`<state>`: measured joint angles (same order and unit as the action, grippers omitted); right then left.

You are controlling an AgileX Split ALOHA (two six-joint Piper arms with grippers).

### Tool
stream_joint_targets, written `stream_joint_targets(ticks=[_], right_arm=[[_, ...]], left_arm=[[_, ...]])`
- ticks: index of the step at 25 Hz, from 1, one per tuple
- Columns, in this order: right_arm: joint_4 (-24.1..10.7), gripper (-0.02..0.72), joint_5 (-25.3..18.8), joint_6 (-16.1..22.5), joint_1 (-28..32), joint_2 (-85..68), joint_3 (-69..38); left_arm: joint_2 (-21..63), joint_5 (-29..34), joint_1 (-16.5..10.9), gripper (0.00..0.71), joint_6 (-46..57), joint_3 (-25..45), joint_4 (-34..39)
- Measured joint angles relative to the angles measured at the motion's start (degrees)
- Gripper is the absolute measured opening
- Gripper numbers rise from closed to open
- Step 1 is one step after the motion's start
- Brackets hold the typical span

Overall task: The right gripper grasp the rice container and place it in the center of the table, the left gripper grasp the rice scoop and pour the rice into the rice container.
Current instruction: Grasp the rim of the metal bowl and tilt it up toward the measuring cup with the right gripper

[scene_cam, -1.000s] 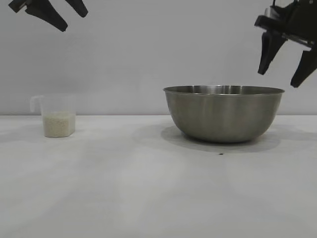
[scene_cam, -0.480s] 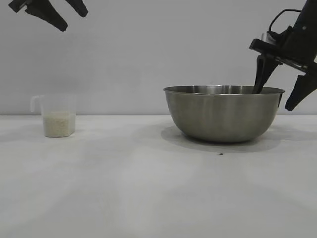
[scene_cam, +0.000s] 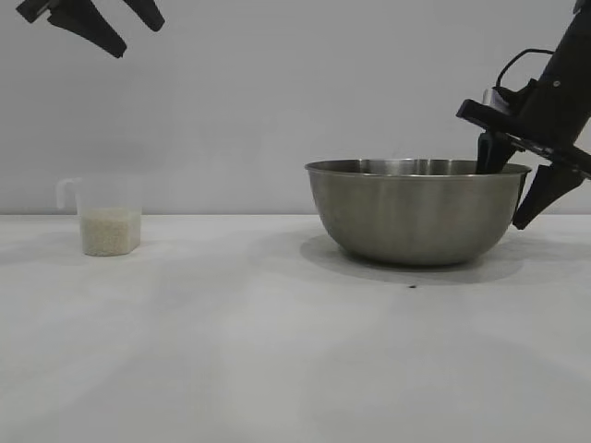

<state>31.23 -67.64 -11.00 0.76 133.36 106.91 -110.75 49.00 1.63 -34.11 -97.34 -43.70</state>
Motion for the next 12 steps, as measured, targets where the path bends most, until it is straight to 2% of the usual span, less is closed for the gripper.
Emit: stream_joint_targets(ticks=[1,5,12], right_arm=[[0.00,0.301,0.34,0.04,-0.11,0.00,0.00],[0.04,0.176,1.23,0.14,-0.59,0.00,0.00],[0.13,0.183,1.55,0.73,-1.06,0.00,0.00]], left_arm=[[0.00,-0.11,0.00,0.385,0.00,0.00,0.00],[0.00,-0.11,0.00,0.385,0.00,0.00,-0.11],[0.00,-0.11,0.00,0.385,0.00,0.00,-0.11]])
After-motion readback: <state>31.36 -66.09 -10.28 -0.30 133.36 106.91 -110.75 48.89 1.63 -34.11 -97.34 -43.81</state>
